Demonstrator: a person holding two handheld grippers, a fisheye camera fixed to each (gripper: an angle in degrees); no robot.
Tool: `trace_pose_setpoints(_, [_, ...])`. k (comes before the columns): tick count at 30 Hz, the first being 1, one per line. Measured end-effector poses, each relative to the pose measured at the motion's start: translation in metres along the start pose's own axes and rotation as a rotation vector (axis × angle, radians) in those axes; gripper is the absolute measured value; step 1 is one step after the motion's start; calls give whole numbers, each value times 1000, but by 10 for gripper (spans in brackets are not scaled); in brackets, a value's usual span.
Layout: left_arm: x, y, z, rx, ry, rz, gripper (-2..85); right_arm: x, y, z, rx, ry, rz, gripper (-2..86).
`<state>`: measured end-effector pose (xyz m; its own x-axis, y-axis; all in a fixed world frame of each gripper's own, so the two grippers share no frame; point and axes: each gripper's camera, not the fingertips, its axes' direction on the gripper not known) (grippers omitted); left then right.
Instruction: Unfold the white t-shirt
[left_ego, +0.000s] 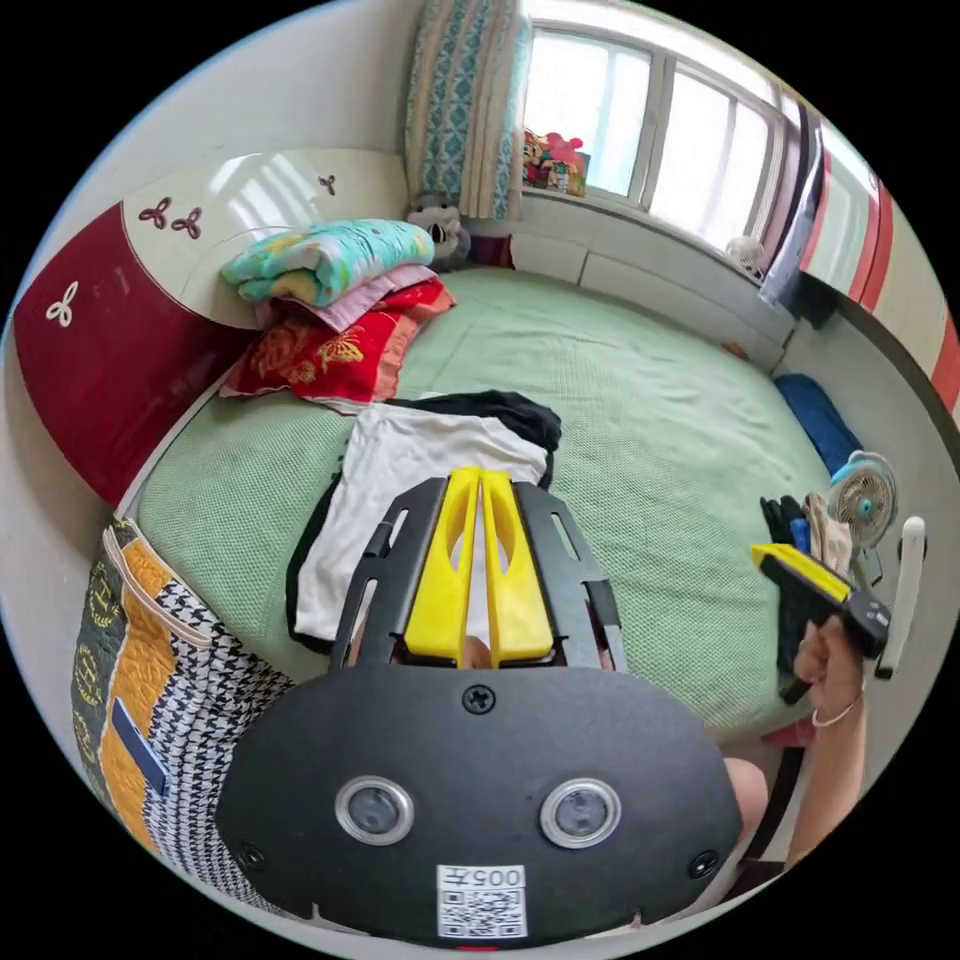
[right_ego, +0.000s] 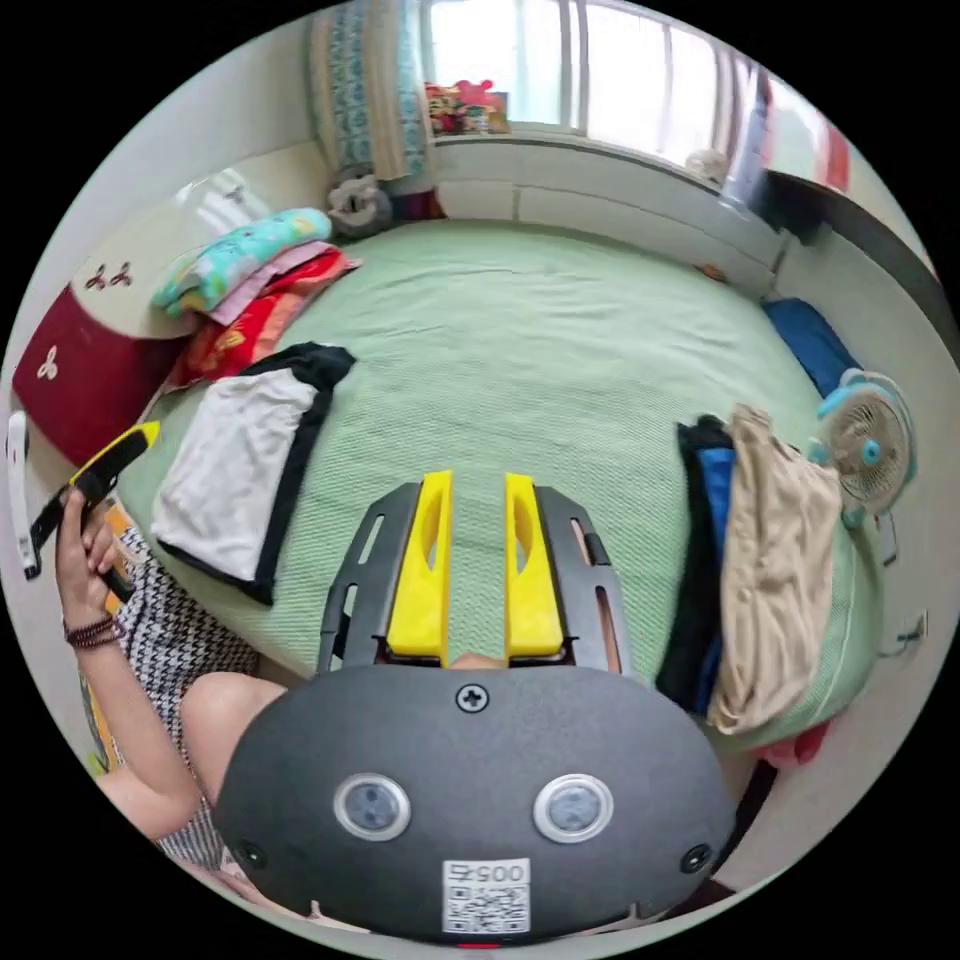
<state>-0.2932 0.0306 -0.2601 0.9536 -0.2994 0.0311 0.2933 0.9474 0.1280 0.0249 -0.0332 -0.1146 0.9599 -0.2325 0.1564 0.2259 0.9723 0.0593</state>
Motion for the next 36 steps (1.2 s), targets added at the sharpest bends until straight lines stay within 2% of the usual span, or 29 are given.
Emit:
trace_pose_setpoints(3, [-22, 7, 16, 7, -42, -7, -4, -54, -14, 35, -17, -110, -75, 89])
trace_pose_setpoints(9, [-59, 13, 52, -40, -49, 20, -2, -116, -46, 103, -79, -194, -118, 95])
trace_pose_setpoints(15, [-71, 2, 67, -69, -170, 63, -1, -148, -74, 143, -76, -240, -112, 90])
trace_pose_setpoints(20, [-95, -2, 62, -45, -89, -7, -1, -168, -90, 169, -93, -223, -102, 80])
trace_pose_setpoints(26, [-98, -5, 76, -73, -180, 33, -1, -188, -98, 181, -83, -269, -98, 71])
trace_pose_setpoints(32, [-112, -7, 83, -71, -145, 12, -1, -201, -108, 195, -90, -218, -97, 75])
trace_pose_setpoints(36, [-117, -10, 89, -66, -121, -5, -1, -209, -112, 201, -90, -309, -105, 63])
